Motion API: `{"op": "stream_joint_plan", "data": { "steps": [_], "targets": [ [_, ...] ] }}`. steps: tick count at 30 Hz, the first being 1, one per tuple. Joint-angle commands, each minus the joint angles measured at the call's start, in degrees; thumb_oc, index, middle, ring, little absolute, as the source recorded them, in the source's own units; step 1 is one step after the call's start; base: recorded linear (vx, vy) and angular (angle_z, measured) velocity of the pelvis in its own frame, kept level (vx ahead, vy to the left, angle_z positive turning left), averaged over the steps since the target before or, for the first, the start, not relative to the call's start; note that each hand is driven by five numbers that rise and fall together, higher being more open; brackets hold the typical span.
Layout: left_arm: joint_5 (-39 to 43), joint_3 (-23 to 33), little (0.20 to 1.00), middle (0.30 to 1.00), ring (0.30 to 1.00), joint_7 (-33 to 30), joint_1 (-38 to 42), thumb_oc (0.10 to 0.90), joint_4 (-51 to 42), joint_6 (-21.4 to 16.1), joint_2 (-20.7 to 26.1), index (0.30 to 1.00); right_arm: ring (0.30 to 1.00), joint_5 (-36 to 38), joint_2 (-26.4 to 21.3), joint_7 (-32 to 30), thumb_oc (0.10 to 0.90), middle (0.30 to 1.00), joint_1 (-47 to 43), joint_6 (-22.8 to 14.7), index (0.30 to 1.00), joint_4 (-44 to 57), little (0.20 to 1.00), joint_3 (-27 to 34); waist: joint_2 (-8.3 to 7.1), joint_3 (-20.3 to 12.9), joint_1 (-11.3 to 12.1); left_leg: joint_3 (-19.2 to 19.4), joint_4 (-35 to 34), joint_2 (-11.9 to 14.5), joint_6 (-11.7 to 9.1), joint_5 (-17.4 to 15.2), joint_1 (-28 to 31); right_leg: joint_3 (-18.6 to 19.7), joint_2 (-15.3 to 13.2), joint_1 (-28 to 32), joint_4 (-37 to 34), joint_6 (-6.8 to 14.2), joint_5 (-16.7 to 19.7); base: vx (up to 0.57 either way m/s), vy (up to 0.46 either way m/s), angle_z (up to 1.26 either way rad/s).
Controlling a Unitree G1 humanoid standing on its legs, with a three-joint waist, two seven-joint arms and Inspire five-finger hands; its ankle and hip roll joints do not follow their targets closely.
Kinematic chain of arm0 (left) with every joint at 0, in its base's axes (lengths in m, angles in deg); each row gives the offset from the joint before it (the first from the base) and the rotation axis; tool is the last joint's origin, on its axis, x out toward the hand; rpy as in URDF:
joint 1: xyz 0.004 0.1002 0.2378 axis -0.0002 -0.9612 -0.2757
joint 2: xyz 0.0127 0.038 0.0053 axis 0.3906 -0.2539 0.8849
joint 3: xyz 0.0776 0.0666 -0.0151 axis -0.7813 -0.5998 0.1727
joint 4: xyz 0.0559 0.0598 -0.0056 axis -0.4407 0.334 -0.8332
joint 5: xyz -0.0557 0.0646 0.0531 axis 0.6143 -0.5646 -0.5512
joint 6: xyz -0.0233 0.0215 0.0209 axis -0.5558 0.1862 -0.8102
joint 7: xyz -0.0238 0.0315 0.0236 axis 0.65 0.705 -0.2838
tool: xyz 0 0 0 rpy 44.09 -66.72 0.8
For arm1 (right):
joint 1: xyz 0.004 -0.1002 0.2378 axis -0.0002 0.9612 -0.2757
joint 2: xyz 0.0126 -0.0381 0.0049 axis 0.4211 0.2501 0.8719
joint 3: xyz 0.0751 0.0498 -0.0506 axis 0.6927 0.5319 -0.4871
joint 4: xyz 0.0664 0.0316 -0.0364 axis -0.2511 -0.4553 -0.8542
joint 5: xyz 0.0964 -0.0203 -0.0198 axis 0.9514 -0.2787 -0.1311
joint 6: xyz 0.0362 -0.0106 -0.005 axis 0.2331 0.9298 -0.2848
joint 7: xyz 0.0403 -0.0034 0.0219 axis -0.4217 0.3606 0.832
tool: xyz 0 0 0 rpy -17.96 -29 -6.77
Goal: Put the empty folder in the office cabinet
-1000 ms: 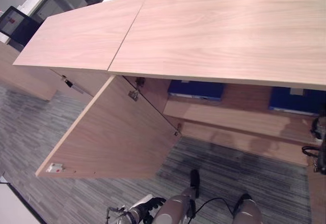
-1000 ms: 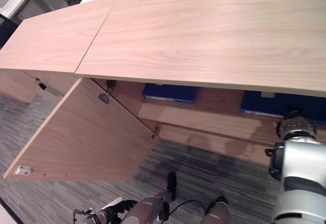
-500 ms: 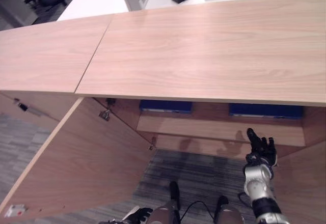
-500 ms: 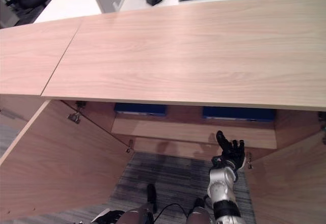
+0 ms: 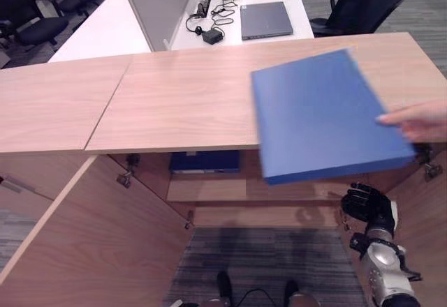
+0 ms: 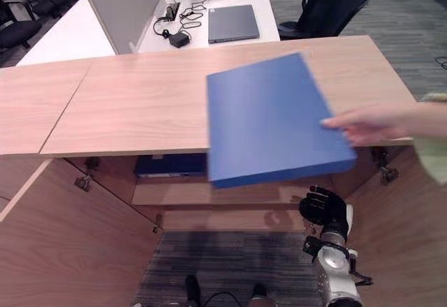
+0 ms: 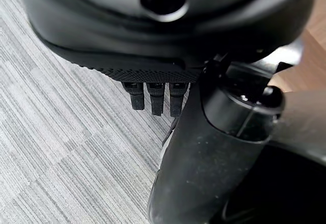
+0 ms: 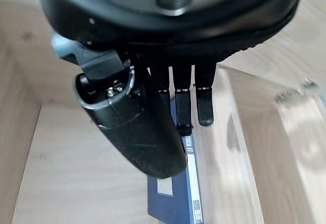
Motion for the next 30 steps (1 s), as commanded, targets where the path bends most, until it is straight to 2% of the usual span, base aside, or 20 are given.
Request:
{"op": "stream_joint_plan", "data": {
  "steps": [1,8,20,28,30],
  "targets": [
    [-0.97,0.58,0.900,0.900,0.900,-0.79,7.99,0.800,-1.75,-4.31,-2.41,0.900,0.300,-8.81,-7.63,-1.10,0.400,0.300,-10.50,-1.77,0.300,-0.33,0.300,0.07,-1.40,2.99,2.12,-2.15,-0.13,-0.39,-4.06,-8.44,7.46,2.28,-1.17,3.09,-5.01,2.07,-2.85,-0.06,-0.018,0.03],
    [-1.40,-0.52,0.900,0.900,0.900,-0.64,7.74,0.800,-2.51,-4.50,-1.22,0.900,0.300,-11.71,-12.65,1.40,0.400,0.300,-16.33,-0.09,0.300,-6.29,0.300,-6.30,-1.45,4.54,4.13,-3.20,-0.09,-0.45,-3.84,-7.89,6.15,1.89,-1.19,1.65,-3.65,1.86,-3.48,-0.04,-0.011,0.10],
    [-1.51,-2.78,0.900,0.900,0.900,-0.80,7.00,0.800,-3.98,-5.04,-0.08,0.900,0.300,-13.91,-15.29,2.75,0.400,0.300,-25.38,1.67,0.300,-15.48,0.300,-13.42,-0.64,6.52,6.86,-4.53,0.43,-0.59,-3.76,-7.39,4.47,1.28,-1.42,-0.78,-0.84,1.81,-4.52,-0.02,-0.003,0.07],
    [-1.55,-4.80,0.900,0.900,0.900,-1.07,5.80,0.800,-5.28,-5.63,0.21,0.900,0.300,-12.82,-17.71,2.77,0.400,0.300,-34.27,2.41,0.300,-21.90,0.300,-16.59,0.89,8.21,8.70,-5.23,0.83,-0.63,-3.83,-6.82,2.73,1.18,-1.70,-3.23,0.95,1.65,-4.90,-0.03,0.002,0.04],
    [-0.61,-5.29,0.900,0.900,0.900,-0.89,5.57,0.800,-5.79,-5.72,0.36,0.900,0.300,-12.32,-18.66,2.67,0.400,0.300,-37.85,2.81,0.300,-25.05,0.300,-17.58,1.70,9.10,9.42,-5.28,1.37,-0.56,-3.87,-6.65,1.77,1.29,-2.12,-4.51,1.96,1.73,-5.05,-0.06,0.008,0.08]
  ]
}}
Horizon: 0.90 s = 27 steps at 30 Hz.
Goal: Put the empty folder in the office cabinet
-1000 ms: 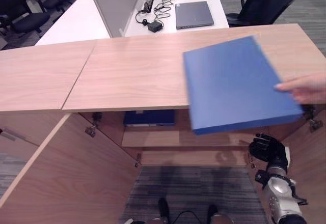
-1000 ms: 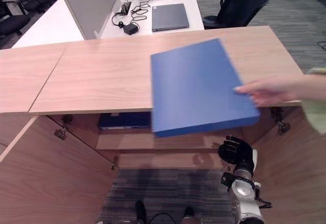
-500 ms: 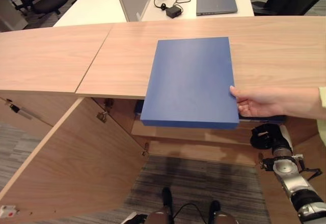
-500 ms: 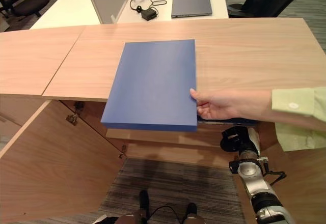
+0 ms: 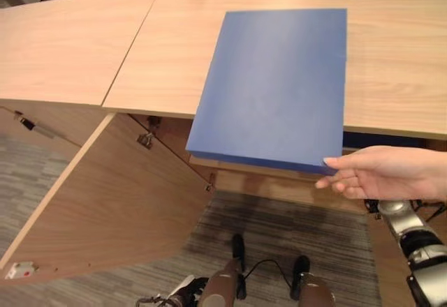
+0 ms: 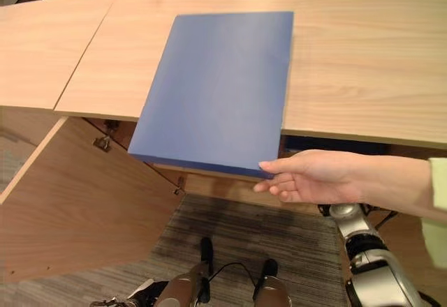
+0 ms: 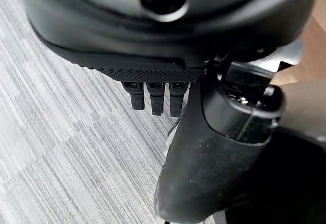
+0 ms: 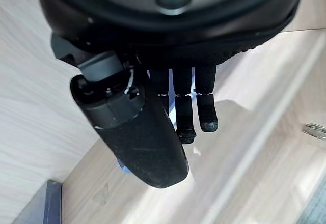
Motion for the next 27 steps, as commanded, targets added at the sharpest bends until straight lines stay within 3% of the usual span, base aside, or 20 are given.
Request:
{"op": "stream_joint_plan", "data": {
  "steps": [1,11,21,27],
  "targets": [
    [0.78,-2.47,0.900,0.900,0.900,-0.07,1.56,0.800,-2.05,-1.92,0.12,0.900,0.300,-0.69,-6.98,-2.32,0.400,0.300,-10.44,-2.29,0.300,-0.33,0.300,-2.56,-1.39,2.07,1.35,-1.21,1.48,0.45,-3.79,-9.88,7.34,4.69,-0.58,2.18,-5.26,2.80,-1.91,-0.02,0.009,0.05],
    [0.73,-3.88,0.900,0.900,0.900,0.01,0.20,0.800,-2.48,-2.15,0.90,0.900,0.300,0.63,-10.89,-2.56,0.400,0.300,-18.46,-1.41,0.300,-7.36,0.300,-4.61,0.18,3.56,2.63,-1.21,5.73,0.66,-3.96,-10.59,2.16,5.27,-2.02,-2.24,-2.46,3.04,-2.24,-0.02,0.000,0.05],
    [5.09,-4.42,0.900,0.900,0.900,-0.62,1.95,0.800,-4.06,-2.60,0.63,0.900,0.300,2.01,-14.95,-2.31,0.400,0.300,-26.90,0.06,0.300,-14.00,0.300,-7.76,3.97,5.67,2.89,-1.58,6.03,-0.28,-4.38,-9.69,-1.83,6.28,-3.88,-10.24,3.19,2.79,-3.60,-0.02,0.016,0.01],
    [5.93,-4.64,0.900,0.900,0.900,-1.31,3.09,0.800,-4.13,-2.49,0.20,0.900,0.300,1.80,-15.32,-2.66,0.400,0.300,-29.85,0.49,0.300,-14.81,0.300,-9.29,5.22,6.07,2.85,-1.56,6.37,-0.71,-4.35,-9.51,-3.98,7.01,-4.39,-14.12,5.16,2.83,-3.65,-0.01,0.005,-0.04]
  ]
}}
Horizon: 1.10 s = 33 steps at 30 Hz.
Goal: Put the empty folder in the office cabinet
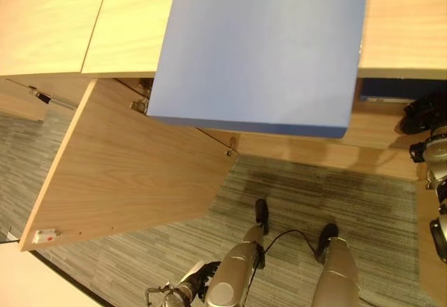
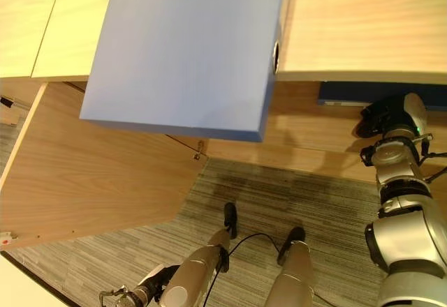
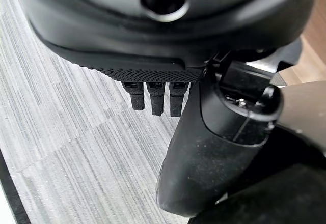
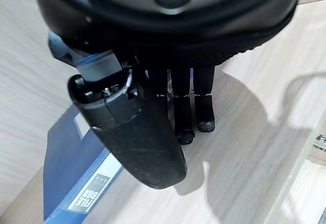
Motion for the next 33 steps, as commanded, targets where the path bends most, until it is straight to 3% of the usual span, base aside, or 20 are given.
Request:
{"op": "stream_joint_plan", "data": {
  "steps": [1,8,10,14,20,24,25,26,27,28,30,31,33],
  "targets": [
    [1.40,-2.99,0.900,0.900,0.900,-1.03,1.89,0.800,0.51,-0.87,0.37,0.900,0.300,0.99,-5.82,-2.03,0.400,0.300,-7.19,-1.13,0.300,-1.45,0.300,-3.82,-0.89,0.06,1.24,-1.88,5.97,1.93,-3.97,-11.95,6.00,4.04,0.37,3.86,-11.65,5.35,1.71,-0.02,0.010,-0.06],
    [1.49,-3.10,0.900,0.900,0.900,-0.83,2.78,0.800,0.81,-0.92,0.59,0.900,0.300,-4.11,-10.00,-1.18,0.400,0.300,-16.85,-0.35,0.300,-3.26,0.300,-12.11,-0.22,0.19,1.61,-2.06,4.71,1.55,-4.17,-11.02,4.07,4.70,0.02,-0.35,-9.68,5.43,1.58,-0.02,0.001,-0.03],
    [3.32,-2.15,0.900,0.900,0.900,-1.09,4.30,0.800,0.99,-0.79,1.45,0.900,0.300,-3.33,-13.22,-1.85,0.400,0.300,-26.94,-0.17,0.300,-2.88,0.300,-17.89,-0.66,-0.33,1.54,-2.32,3.58,1.31,-4.22,-10.66,3.69,4.95,0.14,-2.17,-8.92,5.33,1.57,0.00,0.013,0.21],
    [4.36,-1.88,0.900,0.900,0.900,-0.93,5.27,0.800,1.66,-0.61,1.58,0.900,0.300,-1.80,-14.80,-3.13,0.400,0.300,-33.05,-0.52,0.300,-1.56,0.300,-20.84,-1.35,-1.19,1.32,-2.78,2.01,1.33,-4.35,-10.31,4.69,4.73,0.47,-1.66,-9.49,5.19,1.69,0.02,0.006,0.07],
    [4.53,-1.53,0.900,0.900,0.900,-0.84,6.49,0.800,3.24,-0.24,0.78,0.900,0.300,0.01,-13.78,-4.11,0.400,0.300,-31.50,-0.91,0.300,1.53,0.300,-19.10,-1.77,-2.07,0.82,-3.16,0.57,1.36,-4.41,-10.30,7.08,4.15,0.89,0.72,-10.61,5.17,1.83,0.02,0.018,-0.04],
    [4.60,0.01,0.900,0.900,0.900,-1.34,7.38,0.800,4.62,0.33,-0.39,0.900,0.300,1.57,-11.48,-5.51,0.400,0.300,-20.90,-1.76,0.300,11.22,0.300,-11.23,-2.73,-2.74,-0.16,-3.24,0.40,1.59,-4.42,-10.82,9.27,3.62,1.39,4.09,-12.25,5.19,1.99,0.03,0.013,0.11],
    [4.40,0.56,0.900,0.900,0.900,-1.49,7.52,0.800,5.06,0.57,-0.86,0.900,0.427,1.73,-10.41,-5.61,0.485,0.427,-16.25,-1.83,0.427,14.21,0.427,-7.87,-3.09,-2.97,-0.55,-3.26,0.36,1.68,-4.40,-11.09,9.93,3.40,1.58,5.48,-13.20,5.16,2.07,0.02,0.008,0.05],
    [4.35,0.97,0.900,0.900,0.900,-1.53,7.64,0.800,5.33,0.70,-1.18,0.900,0.900,2.05,-9.70,-5.72,0.800,0.900,-14.37,-2.00,0.900,15.61,0.900,-6.24,-3.21,-3.09,-0.73,-3.29,0.36,1.65,-4.36,-11.24,10.30,3.34,1.64,5.88,-13.54,5.08,2.15,0.04,0.015,0.09],
    [3.97,1.46,0.900,0.900,0.900,-1.56,7.81,0.800,5.94,0.99,-1.93,0.900,0.900,3.41,-7.97,-6.15,0.800,0.900,-10.51,-2.55,0.900,16.77,0.900,-2.90,-3.46,-3.38,-1.08,-3.20,0.28,1.66,-4.30,-11.58,11.05,3.17,1.77,6.96,-14.16,5.17,2.35,0.03,0.024,0.11],
    [3.10,1.96,0.900,0.900,0.900,-1.73,7.40,0.800,6.44,1.33,-2.34,0.900,0.900,5.29,-4.29,-6.00,0.800,0.900,-0.55,-3.40,0.900,22.25,0.900,4.40,-4.31,-4.10,-1.60,-3.22,0.14,1.81,-4.16,-11.74,12.37,2.71,2.22,9.80,-16.60,5.22,3.50,0.04,0.024,0.08],
    [2.79,2.39,0.900,0.900,0.900,-1.79,7.29,0.800,6.63,1.45,-2.58,0.900,0.900,5.69,-2.63,-5.62,0.800,0.900,3.62,-3.61,0.900,24.44,0.900,7.01,-4.68,-4.37,-1.84,-3.20,0.07,1.94,-4.16,-11.85,13.05,2.55,2.53,10.94,-17.67,5.29,4.03,0.04,-0.001,0.02],
    [2.21,3.73,0.900,0.900,0.900,-1.73,7.30,0.800,7.20,2.01,-3.81,0.900,0.900,5.79,2.05,-5.33,0.800,0.900,11.23,-4.54,0.900,28.72,0.900,10.08,-5.46,-4.91,-2.91,-2.93,-0.05,2.11,-4.14,-12.21,14.29,2.45,2.90,13.19,-19.57,5.38,4.53,0.06,-0.019,0.02],
    [1.89,4.90,0.900,0.900,0.900,-2.10,6.72,0.800,7.53,2.34,-4.48,0.900,0.900,5.06,6.99,-4.55,0.800,0.900,20.09,-5.07,0.900,33.29,0.900,13.19,-6.48,-5.65,-3.66,-2.74,-0.31,2.28,-4.18,-12.35,15.84,2.24,3.57,16.45,-22.32,5.43,5.30,0.06,-0.028,0.04]
  ]
}}
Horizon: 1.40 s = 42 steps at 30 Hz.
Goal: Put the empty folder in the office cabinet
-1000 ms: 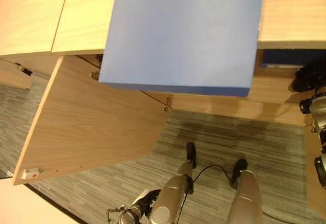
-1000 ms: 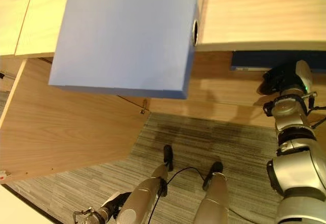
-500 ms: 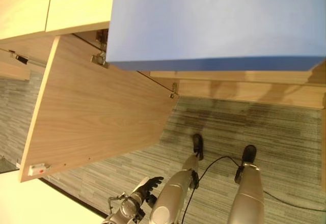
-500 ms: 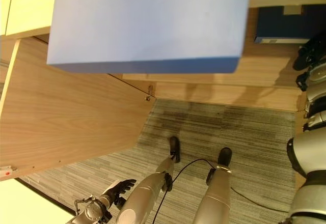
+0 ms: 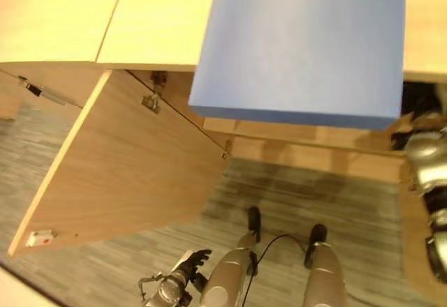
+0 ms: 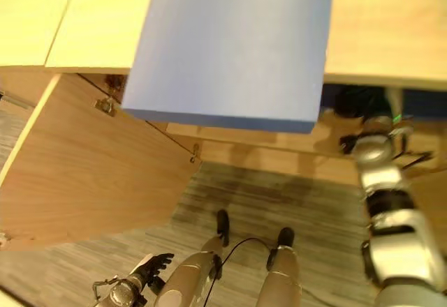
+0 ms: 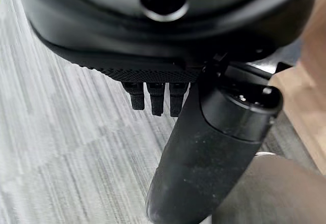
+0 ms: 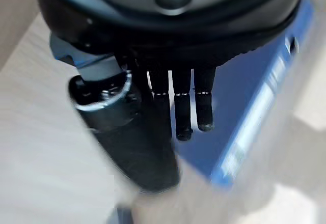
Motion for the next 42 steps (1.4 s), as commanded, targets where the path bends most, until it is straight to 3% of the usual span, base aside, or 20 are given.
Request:
{"op": "stream_joint_plan", "data": {
  "steps": [1,3,4,8,9,13,18,19,20,22,25,31,33,35,38,42],
  "targets": [
    [0.37,-2.08,0.900,0.900,0.900,-1.26,3.00,0.800,3.08,-1.68,-4.73,0.900,0.900,0.78,-1.93,-0.84,0.800,0.900,-0.12,-4.82,0.900,1.24,0.900,-2.90,-1.15,-3.93,-0.10,0.66,-0.17,2.81,-6.06,-10.16,10.04,1.57,1.66,6.45,-10.59,2.79,-0.29,0.05,-0.037,-0.04],
    [0.21,-1.25,0.900,0.900,0.900,-1.40,2.58,0.800,3.28,-1.47,-4.64,0.900,0.900,0.38,0.36,0.14,0.800,0.900,4.29,-4.71,0.900,3.62,0.900,-2.21,-1.85,-4.50,-0.67,0.99,-0.38,2.97,-6.14,-10.07,10.92,1.49,2.11,8.35,-12.53,2.96,0.41,0.04,-0.026,-0.11],
    [0.30,0.09,0.900,0.900,0.900,-1.83,2.57,0.800,3.62,-1.33,-5.22,0.900,0.900,0.64,4.20,0.82,0.800,0.900,9.36,-5.26,0.900,5.09,0.900,-1.58,-2.96,-5.67,-1.62,1.57,-0.40,3.10,-6.30,-10.14,11.81,1.54,2.46,10.40,-14.79,3.00,1.32,0.02,-0.011,-0.07],
    [1.09,2.25,0.900,0.900,0.900,-2.30,2.31,0.800,4.20,-0.92,-5.99,0.900,0.900,-0.20,8.80,2.70,0.800,0.900,17.71,-5.12,0.900,6.75,0.900,-1.56,-4.62,-7.60,-3.08,2.09,-0.40,3.63,-6.47,-10.25,13.85,1.54,2.74,13.89,-17.83,3.06,2.59,0.05,-0.018,-0.11],
    [1.29,3.18,0.900,0.900,0.900,-2.58,2.39,0.800,4.94,-0.70,-6.51,0.900,0.900,0.78,12.28,4.22,0.800,0.900,21.82,-4.84,0.900,4.89,0.900,-1.95,-5.27,-9.05,-4.01,2.54,-0.40,3.78,-6.33,-10.65,15.40,1.79,2.85,15.77,-18.82,3.24,3.00,0.09,0.002,-0.09],
    [1.84,3.68,0.900,0.900,0.900,-3.09,2.23,0.800,3.98,-0.80,-7.00,0.900,0.900,0.35,16.33,6.66,0.800,0.900,28.92,-3.63,0.900,1.75,0.900,-3.81,-6.25,-11.66,-5.54,3.30,-0.40,3.70,-5.80,-11.99,19.55,2.55,3.10,19.80,-20.71,3.55,3.51,0.10,0.011,-0.32],
    [5.73,4.14,0.900,0.900,0.900,-5.78,4.58,0.800,-7.60,-2.95,-3.90,0.900,0.900,-0.93,19.28,9.01,0.800,0.900,36.32,-2.01,0.900,-4.07,0.900,-5.57,-7.36,-13.83,-6.84,3.61,-0.40,3.64,-5.44,-13.34,23.28,2.90,3.17,23.62,-20.89,3.84,3.14,0.03,-0.017,-0.10],
    [6.56,5.97,0.900,0.900,0.900,-3.97,2.95,0.800,-9.63,-3.72,-0.28,0.900,0.900,-1.19,18.40,9.55,0.800,0.900,37.00,-2.00,0.900,-3.68,0.900,-4.65,-7.22,-13.94,-6.47,3.47,-0.40,3.63,-5.42,-13.39,23.61,2.86,3.05,24.08,-21.10,3.95,3.18,0.00,0.000,0.00],
    [6.65,6.04,0.900,0.900,0.900,-3.81,2.68,0.800,-9.97,-3.57,-0.02,0.900,0.900,-1.20,18.50,9.58,0.800,0.900,37.10,-1.97,0.900,-3.62,0.900,-4.73,-7.34,-13.95,-6.54,3.46,-0.40,3.63,-5.43,-13.41,23.71,2.85,3.05,24.21,-21.15,3.96,3.18,0.00,0.000,0.00],
    [8.28,8.81,0.900,0.900,0.900,-3.38,-6.18,0.800,-29.64,-7.54,7.49,0.900,0.900,-1.50,18.96,9.49,0.800,0.900,38.39,-2.85,0.900,-6.75,0.900,-2.27,-7.27,-13.74,-4.33,2.45,-0.40,3.45,-5.24,-13.38,23.86,1.76,2.78,25.11,-21.45,4.13,3.37,-0.06,-0.020,0.01],
    [7.35,11.01,0.900,0.900,0.900,-4.94,-8.80,0.800,-36.23,-8.67,8.44,0.900,0.900,-1.73,20.36,9.46,0.800,0.900,39.08,-3.24,0.900,-9.38,0.900,-2.23,-7.77,-13.83,-3.58,1.88,-0.40,3.42,-5.15,-13.44,24.14,1.26,2.76,26.06,-21.80,4.21,3.34,-0.03,-0.046,0.21],
    [6.39,15.43,0.900,0.900,0.900,-11.63,-14.45,0.800,-47.22,-10.71,3.92,0.900,0.900,-1.04,23.10,7.38,0.800,0.900,40.80,-3.33,0.900,-17.70,0.900,-2.37,-9.06,-14.24,-1.23,0.57,-0.40,3.32,-4.86,-13.49,24.99,0.17,3.00,28.78,-23.06,4.09,2.90,0.00,-0.062,0.23],
    [3.60,16.95,0.900,0.900,0.900,-16.29,-15.90,0.800,-50.55,-10.96,2.45,0.900,0.900,-0.38,24.44,6.32,0.800,0.900,41.32,-3.35,0.900,-20.43,0.900,-2.48,-9.39,-14.24,-0.17,0.01,-0.40,3.31,-4.75,-13.47,25.21,-0.38,3.14,29.69,-23.41,3.87,2.70,0.00,-0.070,0.08],
    [-4.73,18.70,0.900,0.900,0.900,-22.96,-16.55,0.800,-56.45,-10.73,4.17,0.900,0.900,0.36,25.49,4.91,0.800,0.900,41.04,-3.81,0.900,-23.70,0.900,-2.79,-9.67,-14.13,0.84,-0.65,-0.40,3.30,-4.76,-13.50,25.35,-0.90,3.34,30.28,-23.57,3.75,2.44,-0.01,-0.066,0.16],
    [-25.10,19.97,0.900,0.900,0.900,-35.10,-16.31,0.800,-62.75,-9.79,11.75,0.900,0.900,0.45,26.13,3.49,0.800,0.900,41.69,-5.19,0.900,-25.35,0.900,-3.90,-9.80,-14.46,1.45,-0.93,-0.40,3.43,-5.03,-13.65,25.47,-1.33,3.64,30.59,-23.62,3.79,2.09,0.00,-0.050,0.24],
    [-34.47,23.56,0.900,0.900,0.900,-42.22,-17.80,0.800,-68.85,-7.68,14.41,0.900,0.900,0.97,25.53,2.85,0.800,0.900,41.69,-5.31,0.900,-25.30,0.900,-3.67,-9.30,-15.03,0.91,-0.70,-0.40,3.65,-5.09,-13.71,26.04,-1.08,3.91,30.64,-23.07,3.55,1.58,0.01,-0.026,-0.01]
  ]
}}
